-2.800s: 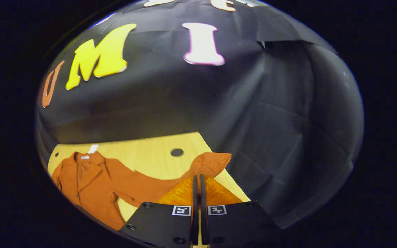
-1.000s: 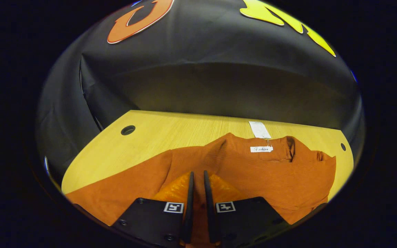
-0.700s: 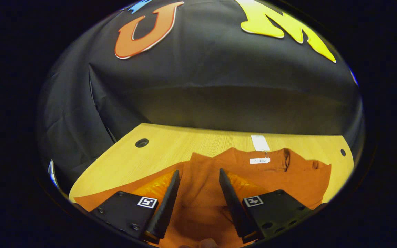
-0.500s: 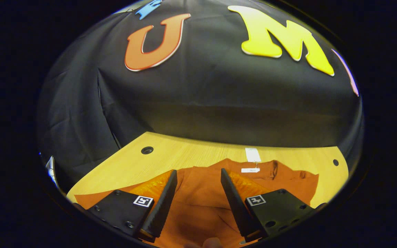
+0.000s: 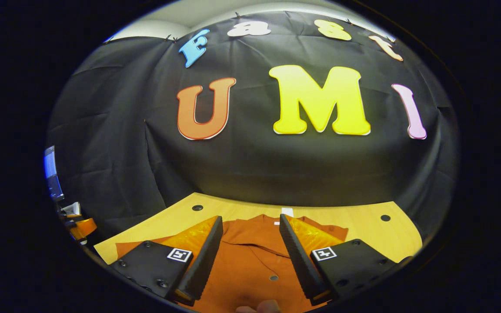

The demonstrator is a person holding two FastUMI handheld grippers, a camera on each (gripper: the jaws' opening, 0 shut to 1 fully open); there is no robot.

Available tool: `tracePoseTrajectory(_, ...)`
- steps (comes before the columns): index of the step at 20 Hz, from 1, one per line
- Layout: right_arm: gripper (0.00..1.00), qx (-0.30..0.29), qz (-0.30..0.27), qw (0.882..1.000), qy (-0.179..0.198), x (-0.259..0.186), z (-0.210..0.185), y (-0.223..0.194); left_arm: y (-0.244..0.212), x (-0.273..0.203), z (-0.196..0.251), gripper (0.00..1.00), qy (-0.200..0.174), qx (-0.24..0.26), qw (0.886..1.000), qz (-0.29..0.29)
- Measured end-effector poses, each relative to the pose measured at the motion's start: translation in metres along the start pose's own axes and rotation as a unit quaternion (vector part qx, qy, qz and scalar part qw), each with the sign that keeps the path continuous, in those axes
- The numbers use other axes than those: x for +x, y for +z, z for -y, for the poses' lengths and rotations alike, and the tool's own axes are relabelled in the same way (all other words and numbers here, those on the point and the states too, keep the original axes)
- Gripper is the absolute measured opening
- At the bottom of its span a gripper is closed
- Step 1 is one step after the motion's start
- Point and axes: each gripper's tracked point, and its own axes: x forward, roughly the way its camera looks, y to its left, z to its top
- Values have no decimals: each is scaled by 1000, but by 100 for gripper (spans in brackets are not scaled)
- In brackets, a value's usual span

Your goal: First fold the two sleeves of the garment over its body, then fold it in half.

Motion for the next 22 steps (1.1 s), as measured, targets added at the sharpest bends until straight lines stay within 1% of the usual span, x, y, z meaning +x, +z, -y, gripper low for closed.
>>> tracePoseTrajectory(2, 84, 6, 0, 1000, -3, -15, 3, 3, -4, 4, -4, 99, 7, 8, 1000, 1)
tracePoseTrajectory(4, 84, 6, 4, 1000, -5, -27, 6, 10, -10, 7, -5, 99, 4, 17, 1000, -3)
tracePoseTrajectory(6, 84, -14, 15, 1000, -5, -37, 10, 18, -20, 13, -6, 99, -1, 24, 1000, -15)
tracePoseTrajectory(8, 84, -29, 20, 999, 1, -46, 11, 20, -37, 24, -7, 98, -9, 14, 999, -36)
tracePoseTrajectory(9, 84, -35, 19, 999, 4, -46, 11, 19, -53, 31, -10, 98, -8, 7, 998, -60)
tracePoseTrajectory(11, 84, -34, 8, 999, 1, -47, 21, 10, -82, 46, -29, 99, 11, 0, 996, -92)
tracePoseTrajectory(14, 83, -25, -2, 1000, -11, -48, 39, 9, -113, 69, -69, 99, 62, 9, 990, -123)
tracePoseTrajectory(16, 84, -28, -4, 999, -19, -50, 50, 10, -128, 79, -89, 99, 84, 14, 986, -141)
tracePoseTrajectory(18, 84, -29, -4, 999, -26, -51, 60, 11, -143, 88, -99, 99, 93, 11, 983, -157)
tracePoseTrajectory(21, 84, -28, -7, 999, -37, -51, 68, 10, -158, 99, -96, 99, 87, 10, 981, -173)
tracePoseTrajectory(22, 83, -28, -9, 999, -38, -52, 70, 11, -168, 102, -94, 99, 84, 8, 979, -186)
